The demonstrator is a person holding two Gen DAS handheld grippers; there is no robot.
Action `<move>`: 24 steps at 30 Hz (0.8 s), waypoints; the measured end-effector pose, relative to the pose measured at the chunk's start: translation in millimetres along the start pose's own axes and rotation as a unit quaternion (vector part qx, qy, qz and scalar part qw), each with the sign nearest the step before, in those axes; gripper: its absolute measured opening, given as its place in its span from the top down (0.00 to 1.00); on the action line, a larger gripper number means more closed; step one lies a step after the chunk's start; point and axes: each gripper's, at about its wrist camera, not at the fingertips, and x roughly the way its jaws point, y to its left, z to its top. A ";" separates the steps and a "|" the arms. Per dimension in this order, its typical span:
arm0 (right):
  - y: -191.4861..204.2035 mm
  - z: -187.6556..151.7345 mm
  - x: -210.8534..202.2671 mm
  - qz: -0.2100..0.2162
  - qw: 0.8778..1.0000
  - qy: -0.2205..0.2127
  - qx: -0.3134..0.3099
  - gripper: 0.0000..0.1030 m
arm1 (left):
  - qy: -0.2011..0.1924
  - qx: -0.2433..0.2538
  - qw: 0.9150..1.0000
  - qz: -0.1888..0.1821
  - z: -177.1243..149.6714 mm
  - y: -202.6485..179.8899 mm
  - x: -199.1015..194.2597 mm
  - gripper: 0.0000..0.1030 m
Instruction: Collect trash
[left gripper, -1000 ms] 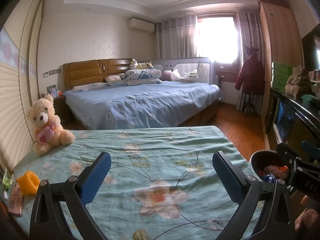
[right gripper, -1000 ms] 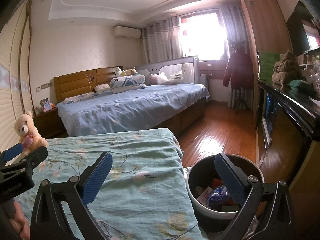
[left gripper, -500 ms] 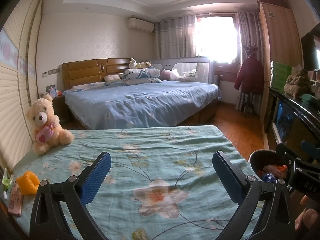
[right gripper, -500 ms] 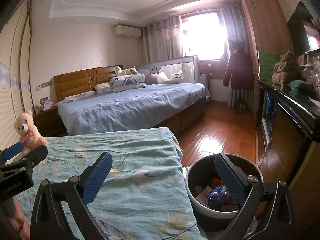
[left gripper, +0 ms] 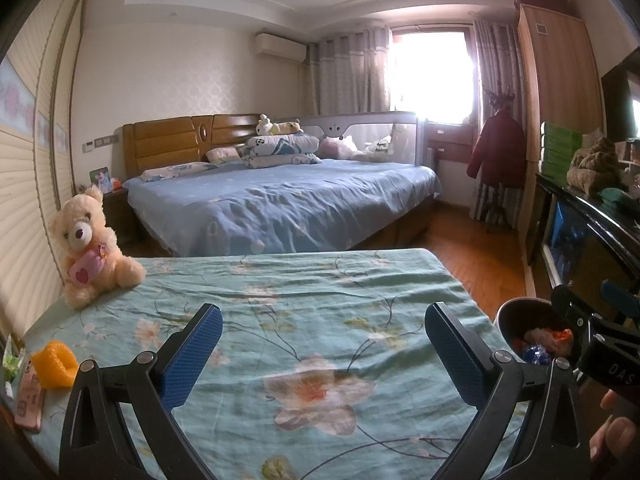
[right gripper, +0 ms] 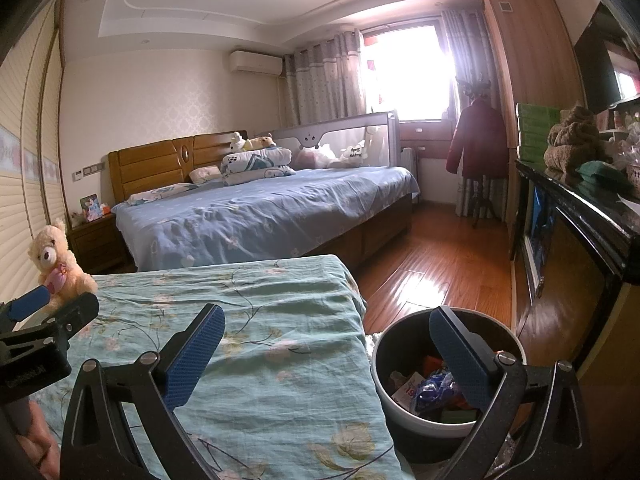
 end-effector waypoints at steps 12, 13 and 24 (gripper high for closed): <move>-0.3 0.1 0.2 0.000 1.000 0.000 0.000 0.00 | 0.000 0.003 1.000 -0.001 -0.3 -0.9 0.9 0.01; 0.4 0.1 -0.9 0.000 1.000 0.000 0.000 0.00 | 0.000 0.003 1.000 -0.002 -0.2 -0.8 0.8 0.01; 1.5 -0.3 -1.5 0.001 1.000 0.001 0.001 0.00 | 0.001 0.005 1.000 -0.003 1.2 -0.4 1.7 0.01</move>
